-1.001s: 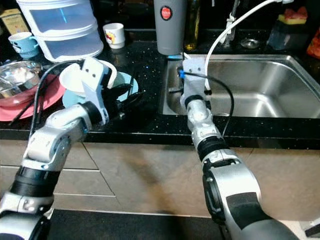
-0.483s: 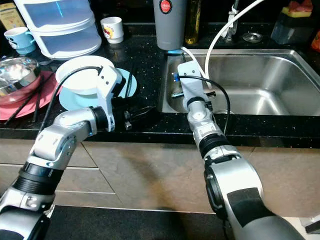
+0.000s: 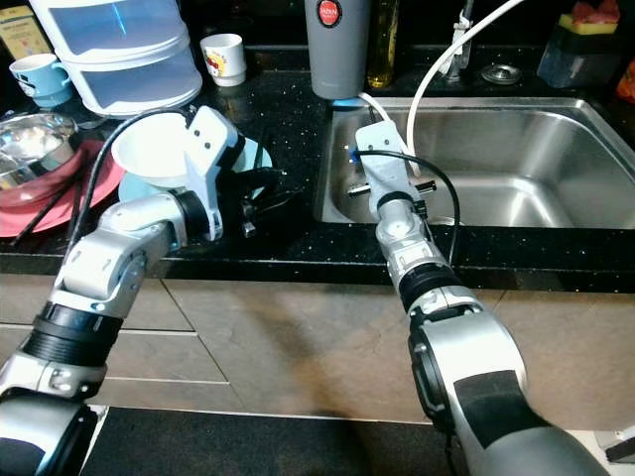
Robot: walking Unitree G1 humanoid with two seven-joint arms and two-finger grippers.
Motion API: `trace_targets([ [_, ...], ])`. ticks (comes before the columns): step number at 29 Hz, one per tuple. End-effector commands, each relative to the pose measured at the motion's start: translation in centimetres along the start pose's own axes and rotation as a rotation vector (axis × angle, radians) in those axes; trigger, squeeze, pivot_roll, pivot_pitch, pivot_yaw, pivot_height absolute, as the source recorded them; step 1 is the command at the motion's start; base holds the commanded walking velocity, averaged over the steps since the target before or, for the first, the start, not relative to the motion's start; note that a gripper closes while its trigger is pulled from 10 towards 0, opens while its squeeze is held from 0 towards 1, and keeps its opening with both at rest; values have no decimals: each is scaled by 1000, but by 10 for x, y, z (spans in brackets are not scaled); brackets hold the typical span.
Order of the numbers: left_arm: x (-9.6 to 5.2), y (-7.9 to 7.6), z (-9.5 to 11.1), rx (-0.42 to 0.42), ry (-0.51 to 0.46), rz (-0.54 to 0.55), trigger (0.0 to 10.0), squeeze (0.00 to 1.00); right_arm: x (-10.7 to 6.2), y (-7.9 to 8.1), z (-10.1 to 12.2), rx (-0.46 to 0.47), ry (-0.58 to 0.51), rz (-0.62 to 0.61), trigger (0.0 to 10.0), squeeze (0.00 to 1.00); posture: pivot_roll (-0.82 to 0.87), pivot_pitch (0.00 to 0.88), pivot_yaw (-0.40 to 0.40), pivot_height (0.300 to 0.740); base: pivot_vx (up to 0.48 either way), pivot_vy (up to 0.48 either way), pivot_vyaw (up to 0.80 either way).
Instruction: Kitchen organization
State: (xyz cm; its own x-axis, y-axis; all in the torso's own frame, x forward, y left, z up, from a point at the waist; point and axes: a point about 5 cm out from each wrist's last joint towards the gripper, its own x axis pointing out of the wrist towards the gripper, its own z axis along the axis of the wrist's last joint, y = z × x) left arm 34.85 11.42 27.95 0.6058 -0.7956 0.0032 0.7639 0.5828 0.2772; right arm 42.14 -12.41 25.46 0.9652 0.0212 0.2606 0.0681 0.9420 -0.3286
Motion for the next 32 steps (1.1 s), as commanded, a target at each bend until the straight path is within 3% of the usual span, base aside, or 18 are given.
trace_targets([
  [1,-2,2,2,9,2,-8,10000,0,-2,0,-10,-6,54,7,10000,0,183,191,76,740,0,0,0],
  [2,-1,2,3,11,-2,-11,10000,0,-2,0,-11,7,66,21,10000,933,183,188,75,740,0,0,0],
  [3,-1,2,3,11,-2,-11,10000,0,-2,0,-11,7,66,21,10000,933,183,188,75,740,0,0,0],
  [4,-1,2,4,13,-6,-13,10000,0,-2,1,-11,21,72,31,10000,1000,183,187,75,740,0,0,0],
  [6,0,2,6,19,-13,-13,10000,0,-2,0,-11,36,70,27,10000,1000,182,181,75,740,0,0,0],
  [7,0,5,12,38,-48,9,10000,0,0,-7,-5,63,35,-40,10000,0,182,166,77,740,0,0,0],
  [16,-1,23,37,99,-171,145,10000,0,6,-32,21,194,-110,-169,10000,0,171,117,78,740,0,0,0],
  [17,-4,28,45,95,-229,199,10000,0,7,-41,29,272,-165,-187,10000,0,165,108,80,740,0,0,0],
  [20,-7,32,52,85,-287,249,10000,0,7,-48,35,338,-215,-198,10000,0,156,98,80,740,0,0,0],
  [21,-11,35,59,57,-345,299,10000,0,7,-55,41,431,-267,-200,10000,0,146,88,80,740,0,0,0],
  [22,-20,34,61,20,-395,369,10000,0,3,-65,46,660,-359,-160,10000,0,136,73,77,740,0,0,0],
  [23,-20,34,61,20,-395,369,10000,0,3,-65,46,660,-359,-160,10000,0,136,73,77,740,0,0,0],
  [24,-22,30,57,11,-384,381,10000,0,1,-68,46,729,-392,-141,10000,0,133,70,76,740,0,0,0],
  [25,-22,30,57,11,-384,381,10000,0,1,-68,46,729,-392,-141,10000,0,133,70,76,740,0,0,0],
  [26,-23,16,40,-6,-342,402,10000,0,-12,-70,45,802,-464,-138,10000,0,125,56,71,740,0,0,0],
  [27,-23,11,35,-17,-332,412,10000,0,-18,-70,43,811,-482,-143,10000,0,125,56,71,740,0,0,0],
  [28,-23,11,35,-17,-332,412,10000,0,-18,-70,43,811,-482,-143,10000,0,125,56,71,740,0,0,0],
  [32,-35,-21,-4,-113,-280,473,10000,0,-63,-55,21,689,-533,-92,10000,0,105,46,66,740,0,0,0],
])
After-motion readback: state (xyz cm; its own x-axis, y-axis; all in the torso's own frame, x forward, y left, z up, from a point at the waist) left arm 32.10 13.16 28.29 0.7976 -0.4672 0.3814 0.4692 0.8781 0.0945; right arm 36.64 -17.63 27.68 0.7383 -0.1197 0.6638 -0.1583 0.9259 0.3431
